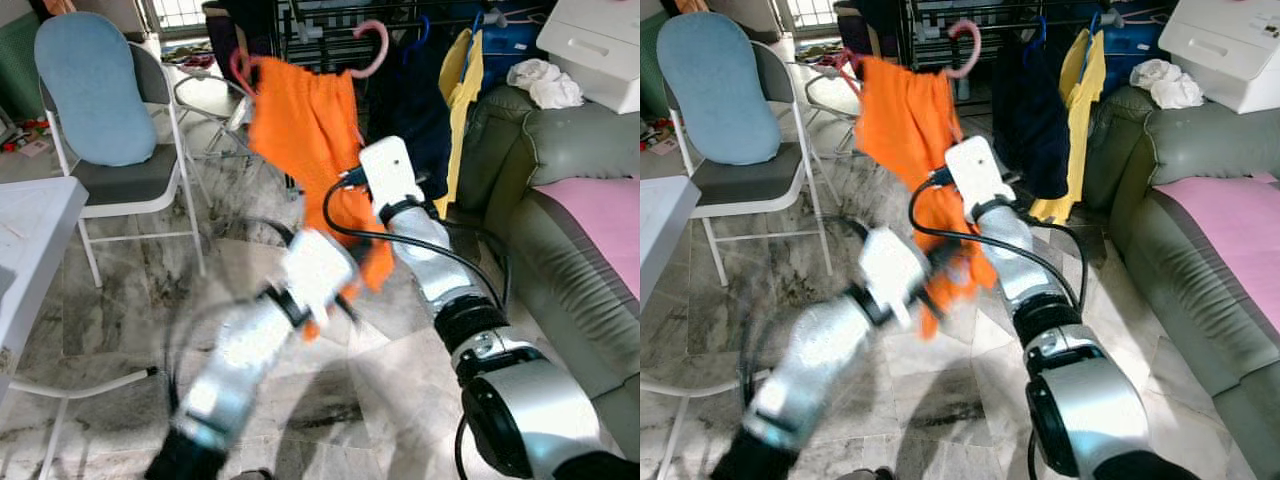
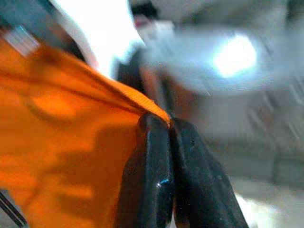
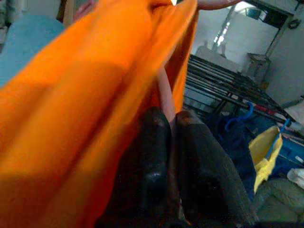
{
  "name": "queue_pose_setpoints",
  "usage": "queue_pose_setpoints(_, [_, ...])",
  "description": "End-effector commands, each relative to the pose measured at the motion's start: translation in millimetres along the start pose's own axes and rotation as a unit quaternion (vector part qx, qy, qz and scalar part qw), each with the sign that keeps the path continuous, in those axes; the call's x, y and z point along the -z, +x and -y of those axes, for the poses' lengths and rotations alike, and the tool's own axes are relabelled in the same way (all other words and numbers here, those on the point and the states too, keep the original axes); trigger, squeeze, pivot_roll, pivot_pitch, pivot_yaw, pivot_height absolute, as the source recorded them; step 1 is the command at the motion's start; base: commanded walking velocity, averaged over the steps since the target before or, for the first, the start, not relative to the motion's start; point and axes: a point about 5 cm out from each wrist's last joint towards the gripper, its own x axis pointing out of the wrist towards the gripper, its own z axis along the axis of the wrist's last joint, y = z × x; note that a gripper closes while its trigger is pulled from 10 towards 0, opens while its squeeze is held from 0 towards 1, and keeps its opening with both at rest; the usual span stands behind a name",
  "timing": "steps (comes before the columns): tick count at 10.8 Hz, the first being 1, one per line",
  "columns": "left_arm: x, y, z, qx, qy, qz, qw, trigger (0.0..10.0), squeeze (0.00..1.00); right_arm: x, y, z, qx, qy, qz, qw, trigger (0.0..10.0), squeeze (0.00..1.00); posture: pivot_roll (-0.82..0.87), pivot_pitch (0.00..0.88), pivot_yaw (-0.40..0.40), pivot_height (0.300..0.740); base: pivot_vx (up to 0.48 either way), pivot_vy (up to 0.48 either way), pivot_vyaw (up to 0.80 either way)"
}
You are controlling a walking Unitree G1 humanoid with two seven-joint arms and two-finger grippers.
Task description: Hang hanger
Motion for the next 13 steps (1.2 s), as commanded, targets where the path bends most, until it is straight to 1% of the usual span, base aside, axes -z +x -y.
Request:
queue_pose_setpoints(1, [5.3,-0.7,2.3,0.002,0.014,-0.018,1.000,0.0,0.00,-14.5,4.3,-1.2,-0.013,0.005,0.040,0.999,10.0,0.00,-0.01,0.075,0.020,0.740,0.000,0.000,0.00])
queue_pose_setpoints(2, [6.6,-1.3,-4.0,-0.019,0.024,-0.024,0.999,0.0,0.00,-12.0,2.4,-2.5,-0.019,0.006,0.037,0.999,10.0,0.00,-0.01,0.076,0.019,0.740,0.000,0.000,0.00])
queue_pose_setpoints(3, [7.8,-6.4,-33.5,-0.099,0.046,-0.041,0.993,1.9,0.00,2.2,-10.6,-3.2,-0.057,0.030,0.033,0.997,10.0,0.00,-0.01,0.079,0.018,0.740,0.000,0.000,0.00])
queue_pose_setpoints(4, [7.9,-10.8,-46.8,-0.125,0.060,-0.047,0.989,1.5,0.00,10.6,-20.0,0.9,-0.083,0.024,0.031,0.996,10.0,0.00,-0.01,0.079,0.019,0.740,0.000,0.000,0.00])
queue_pose_setpoints(5, [7.5,-16.8,-64.1,-0.163,0.074,-0.052,0.982,0.9,0.00,20.6,-33.4,9.5,-0.122,0.002,0.027,0.992,10.0,0.00,-0.01,0.082,0.023,0.740,0.000,0.000,0.00])
queue_pose_setpoints(6, [5.4,-21.2,-78.9,-0.202,0.094,-0.052,0.973,0.5,0.00,28.7,-44.7,14.7,-0.169,-0.026,0.014,0.985,10.0,0.00,-0.02,0.083,0.028,0.740,0.000,0.000,0.00])
queue_pose_setpoints(7, [-0.7,-23.4,-94.1,-0.246,0.100,-0.041,0.963,0.6,0.00,33.9,-58.0,21.6,-0.220,-0.081,0.012,0.972,10.0,0.00,-0.02,0.082,0.032,0.740,0.000,0.000,0.00])
queue_pose_setpoints(8, [-3.3,-23.1,-97.2,-0.254,0.102,-0.036,0.961,0.7,0.00,34.8,-61.3,23.3,-0.233,-0.076,0.009,0.969,10.0,0.00,-0.02,0.082,0.034,0.740,0.000,0.000,0.00])
queue_pose_setpoints(9, [-4.3,-21.1,-97.0,-0.246,0.104,-0.033,0.963,0.8,0.00,33.1,-64.0,27.1,-0.236,-0.075,0.015,0.969,10.0,0.00,-0.02,0.081,0.034,0.740,0.000,0.000,0.00])
queue_pose_setpoints(10, [-3.7,-20.5,-94.1,-0.238,0.104,-0.031,0.965,0.0,0.00,31.2,-62.3,29.6,-0.222,-0.081,0.018,0.972,10.0,0.00,-0.02,0.079,0.035,0.740,0.000,0.000,0.00])
queue_pose_setpoints(11, [-4.7,-21.3,-89.8,-0.235,0.109,-0.023,0.966,0.0,0.00,29.5,-59.3,34.3,-0.198,-0.090,0.020,0.976,10.0,0.00,-0.02,0.078,0.036,0.740,0.000,0.000,0.00])
queue_pose_setpoints(12, [-6.9,-25.7,-87.4,-0.241,0.109,-0.016,0.964,0.0,0.00,30.2,-55.6,40.9,-0.169,-0.092,0.011,0.981,10.0,0.00,-0.02,0.077,0.037,0.740,0.000,0.000,0.00])
queue_pose_setpoints(13, [-5.6,-34.1,-81.7,-0.239,0.112,-0.019,0.965,0.0,0.00,27.3,-52.4,49.3,-0.138,-0.087,0.012,0.987,10.0,0.00,-0.01,0.074,0.037,0.740,0.000,0.000,0.00])
